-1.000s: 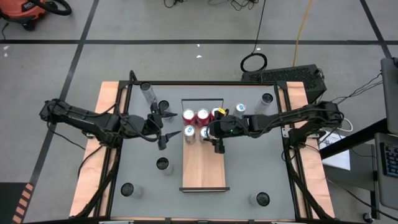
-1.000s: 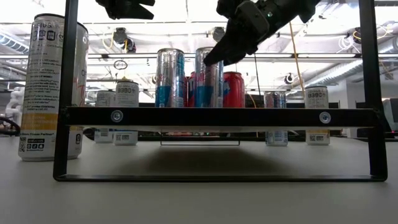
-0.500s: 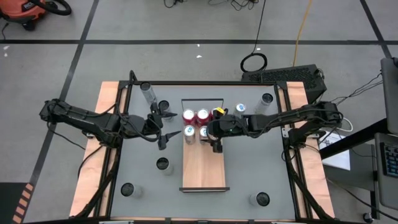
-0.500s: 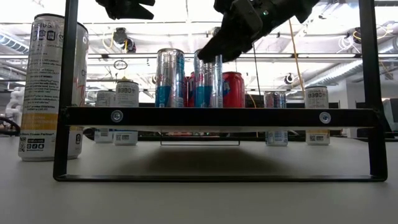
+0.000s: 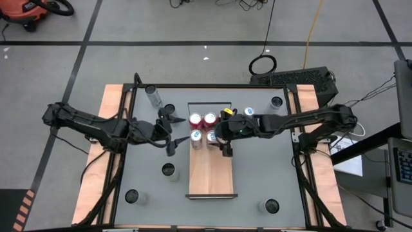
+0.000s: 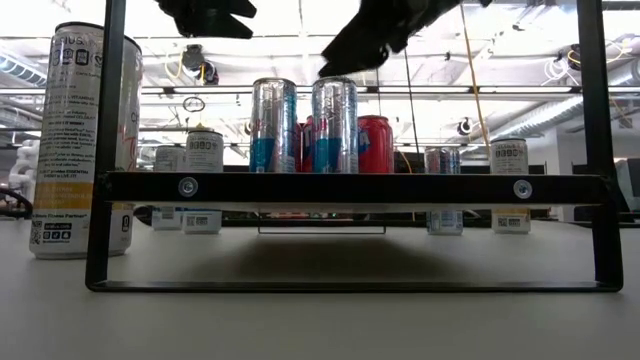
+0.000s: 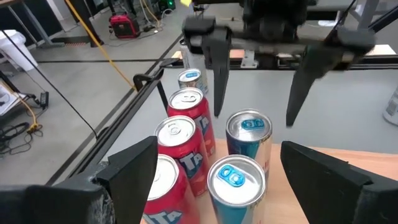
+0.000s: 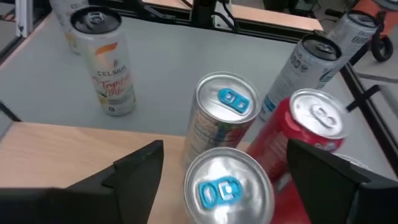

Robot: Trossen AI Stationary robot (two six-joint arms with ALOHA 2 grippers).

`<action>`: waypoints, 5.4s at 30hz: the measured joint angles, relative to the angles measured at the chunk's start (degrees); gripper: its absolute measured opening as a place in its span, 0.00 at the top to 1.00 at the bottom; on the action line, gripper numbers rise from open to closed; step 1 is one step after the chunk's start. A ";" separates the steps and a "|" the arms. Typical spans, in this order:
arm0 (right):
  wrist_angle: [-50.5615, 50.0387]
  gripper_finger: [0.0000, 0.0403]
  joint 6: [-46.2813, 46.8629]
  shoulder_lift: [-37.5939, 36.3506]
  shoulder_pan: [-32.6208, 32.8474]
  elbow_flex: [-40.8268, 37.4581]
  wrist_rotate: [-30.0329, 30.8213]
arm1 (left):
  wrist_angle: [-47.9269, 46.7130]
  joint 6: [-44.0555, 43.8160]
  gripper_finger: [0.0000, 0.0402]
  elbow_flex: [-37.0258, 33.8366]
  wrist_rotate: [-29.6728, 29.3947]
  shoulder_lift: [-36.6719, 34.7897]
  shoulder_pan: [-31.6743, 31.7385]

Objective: Place canned beverage on shelf
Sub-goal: Put the bottom blue soda can aligned with the other blue soda can on the shelf, then put the blue soda can aligned with the other blue soda cans on the shelf

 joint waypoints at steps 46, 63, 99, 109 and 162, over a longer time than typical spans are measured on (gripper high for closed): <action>-13.26 0.75 6.99 8.62 0.78 1.25 0.50 | 3.14 -4.59 0.16 -0.17 -1.22 -0.07 0.00; -9.95 0.75 8.30 10.29 0.80 1.25 0.24 | 2.81 -6.58 0.16 -0.48 -0.94 -0.07 -0.08; -2.00 0.75 7.11 9.11 4.04 1.23 -4.26 | 0.81 -7.58 0.16 -0.48 -0.94 -0.07 -0.35; -0.37 0.75 6.10 9.11 3.17 1.23 -4.33 | 0.81 -7.60 0.16 -0.48 -0.96 -0.07 -0.47; -18.04 0.13 20.96 -20.98 -17.38 -17.00 25.32 | 0.33 -5.22 0.16 -0.50 -1.88 2.60 -3.41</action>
